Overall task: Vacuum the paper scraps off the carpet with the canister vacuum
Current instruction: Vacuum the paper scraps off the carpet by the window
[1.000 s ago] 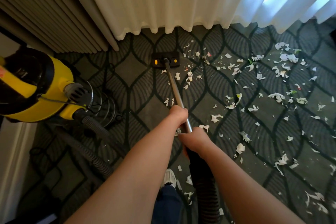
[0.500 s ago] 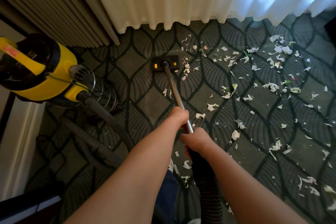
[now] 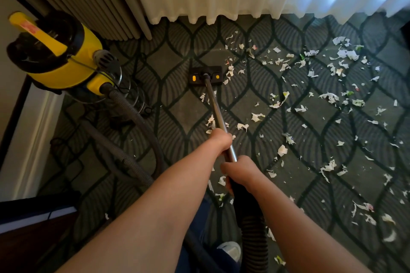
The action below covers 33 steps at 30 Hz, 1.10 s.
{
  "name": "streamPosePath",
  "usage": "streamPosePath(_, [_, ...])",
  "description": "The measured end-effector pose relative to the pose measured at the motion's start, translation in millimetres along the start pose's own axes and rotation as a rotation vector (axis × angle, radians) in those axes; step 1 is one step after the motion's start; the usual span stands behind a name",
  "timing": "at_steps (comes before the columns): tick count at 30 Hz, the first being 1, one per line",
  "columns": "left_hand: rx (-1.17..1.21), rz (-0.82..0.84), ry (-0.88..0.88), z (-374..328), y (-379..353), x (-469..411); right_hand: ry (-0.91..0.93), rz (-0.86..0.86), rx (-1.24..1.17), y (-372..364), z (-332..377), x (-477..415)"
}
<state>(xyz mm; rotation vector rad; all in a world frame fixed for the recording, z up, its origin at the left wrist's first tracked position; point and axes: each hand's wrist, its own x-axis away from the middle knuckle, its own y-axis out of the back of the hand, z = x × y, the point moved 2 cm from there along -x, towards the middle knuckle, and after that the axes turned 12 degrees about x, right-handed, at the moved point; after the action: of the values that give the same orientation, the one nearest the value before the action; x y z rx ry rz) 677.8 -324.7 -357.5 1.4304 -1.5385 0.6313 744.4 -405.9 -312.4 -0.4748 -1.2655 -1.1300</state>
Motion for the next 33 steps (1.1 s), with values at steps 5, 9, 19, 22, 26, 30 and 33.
streamPosePath(5, [-0.003, -0.006, -0.001, 22.2, -7.7, 17.6, 0.022, -0.016, 0.027, -9.2, -22.7, 12.8])
streamPosePath(9, [0.002, -0.003, -0.013, 32.2, -10.2, 29.6, 0.027, -0.025, 0.043, -14.4, -34.6, 23.2])
streamPosePath(19, [-0.06, 0.015, -0.003, 63.0, -20.1, 61.8, 0.002, -0.005, 0.051, -22.2, -66.9, 53.4])
streamPosePath(22, [-0.074, 0.025, 0.01, 69.3, -22.4, 76.4, -0.005, -0.002, 0.064, -20.9, -73.4, 71.2])
streamPosePath(26, [-0.066, 0.027, 0.03, 79.1, -26.0, 92.3, -0.022, 0.006, 0.088, -22.2, -83.1, 90.0])
streamPosePath(30, [-0.023, 0.041, 0.07, 90.4, -30.3, 108.4, -0.037, 0.013, 0.101, -25.6, -93.2, 108.0])
streamPosePath(33, [-0.009, 0.056, 0.094, 99.0, -33.1, 118.8, -0.051, 0.023, 0.092, -28.3, -101.9, 119.0])
